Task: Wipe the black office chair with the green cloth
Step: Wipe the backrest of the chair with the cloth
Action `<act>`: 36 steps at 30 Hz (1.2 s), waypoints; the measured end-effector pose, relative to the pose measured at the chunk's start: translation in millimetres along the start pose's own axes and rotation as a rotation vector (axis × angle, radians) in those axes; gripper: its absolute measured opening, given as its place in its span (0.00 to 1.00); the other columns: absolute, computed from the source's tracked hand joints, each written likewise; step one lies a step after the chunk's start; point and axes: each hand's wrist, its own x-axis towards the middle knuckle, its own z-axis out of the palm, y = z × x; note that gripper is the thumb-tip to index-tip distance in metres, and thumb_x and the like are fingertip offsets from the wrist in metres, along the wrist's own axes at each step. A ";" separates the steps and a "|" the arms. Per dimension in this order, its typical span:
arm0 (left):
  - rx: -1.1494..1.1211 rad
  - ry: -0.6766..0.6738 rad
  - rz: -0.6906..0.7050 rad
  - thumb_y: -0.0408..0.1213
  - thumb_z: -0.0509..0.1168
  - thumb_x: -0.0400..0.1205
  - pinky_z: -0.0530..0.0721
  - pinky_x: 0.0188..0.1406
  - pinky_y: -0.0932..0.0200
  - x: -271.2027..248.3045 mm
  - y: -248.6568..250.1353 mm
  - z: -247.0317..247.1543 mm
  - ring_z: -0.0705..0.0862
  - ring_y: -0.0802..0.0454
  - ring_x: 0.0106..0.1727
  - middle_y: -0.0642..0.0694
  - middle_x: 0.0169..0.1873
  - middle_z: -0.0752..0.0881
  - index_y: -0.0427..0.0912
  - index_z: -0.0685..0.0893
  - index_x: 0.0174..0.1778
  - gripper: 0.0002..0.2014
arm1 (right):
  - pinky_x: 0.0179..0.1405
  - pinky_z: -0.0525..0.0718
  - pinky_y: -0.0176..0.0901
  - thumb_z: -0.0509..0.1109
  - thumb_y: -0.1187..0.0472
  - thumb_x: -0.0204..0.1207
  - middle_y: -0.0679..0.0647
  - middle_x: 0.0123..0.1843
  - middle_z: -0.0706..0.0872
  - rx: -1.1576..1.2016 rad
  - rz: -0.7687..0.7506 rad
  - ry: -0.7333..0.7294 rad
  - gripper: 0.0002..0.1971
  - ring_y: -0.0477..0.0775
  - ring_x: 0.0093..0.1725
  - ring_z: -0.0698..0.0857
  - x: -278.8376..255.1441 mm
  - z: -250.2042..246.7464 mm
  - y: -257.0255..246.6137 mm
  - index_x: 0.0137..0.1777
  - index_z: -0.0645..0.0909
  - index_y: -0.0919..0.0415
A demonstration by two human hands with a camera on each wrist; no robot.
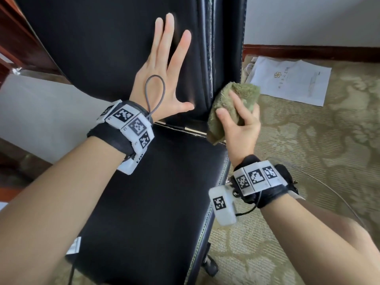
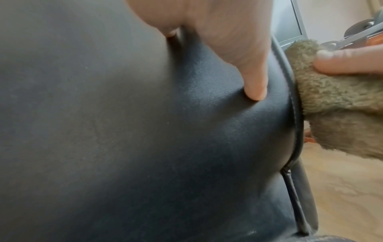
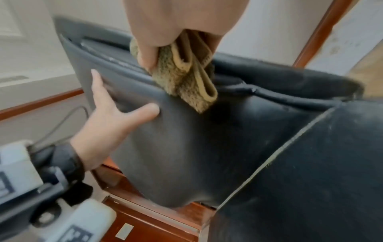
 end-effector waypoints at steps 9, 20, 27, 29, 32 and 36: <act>-0.001 0.031 0.008 0.61 0.74 0.62 0.79 0.63 0.56 0.9 -2.4 6.3 0.52 0.29 0.80 0.23 0.78 0.54 0.44 0.46 0.78 0.57 | 0.68 0.68 0.31 0.77 0.58 0.71 0.62 0.65 0.77 -0.397 0.295 0.023 0.20 0.56 0.67 0.76 -2.6 -15.4 78.3 0.63 0.83 0.52; -0.024 -0.023 0.039 0.60 0.73 0.65 0.75 0.68 0.46 -4.1 -3.5 -4.9 0.48 0.30 0.81 0.24 0.79 0.51 0.42 0.47 0.81 0.56 | 0.66 0.64 0.23 0.72 0.63 0.74 0.65 0.66 0.71 -0.160 -0.141 0.070 0.18 0.57 0.71 0.71 29.4 9.1 -41.3 0.60 0.79 0.44; -0.121 0.151 0.001 0.46 0.64 0.78 0.70 0.70 0.46 9.4 -22.4 -41.2 0.62 0.42 0.76 0.35 0.76 0.67 0.38 0.62 0.79 0.35 | 0.57 0.65 0.11 0.70 0.63 0.77 0.58 0.62 0.69 -0.073 -0.300 0.030 0.18 0.36 0.56 0.74 72.5 27.5 -123.0 0.67 0.79 0.55; -0.146 0.212 -0.056 0.44 0.63 0.78 0.70 0.69 0.50 26.8 -21.6 -57.2 0.62 0.43 0.76 0.36 0.77 0.65 0.37 0.63 0.79 0.33 | 0.57 0.62 0.09 0.70 0.61 0.77 0.60 0.64 0.70 -0.135 -0.281 -0.011 0.20 0.44 0.61 0.75 72.7 24.2 -122.0 0.70 0.78 0.54; -0.164 0.215 -0.111 0.43 0.61 0.80 0.68 0.70 0.47 54.9 -15.7 -78.5 0.57 0.38 0.80 0.35 0.81 0.57 0.37 0.59 0.81 0.34 | 0.60 0.61 0.15 0.69 0.57 0.78 0.58 0.65 0.71 -0.274 -0.184 -0.053 0.21 0.48 0.65 0.74 68.5 12.9 -113.3 0.71 0.76 0.50; -0.299 0.121 -0.225 0.40 0.60 0.84 0.60 0.76 0.44 70.3 -4.7 -84.5 0.47 0.38 0.83 0.41 0.83 0.47 0.44 0.53 0.83 0.33 | 0.52 0.61 0.08 0.71 0.59 0.76 0.54 0.56 0.72 -0.306 -0.263 -0.015 0.19 0.45 0.55 0.75 73.7 13.2 -143.1 0.67 0.80 0.53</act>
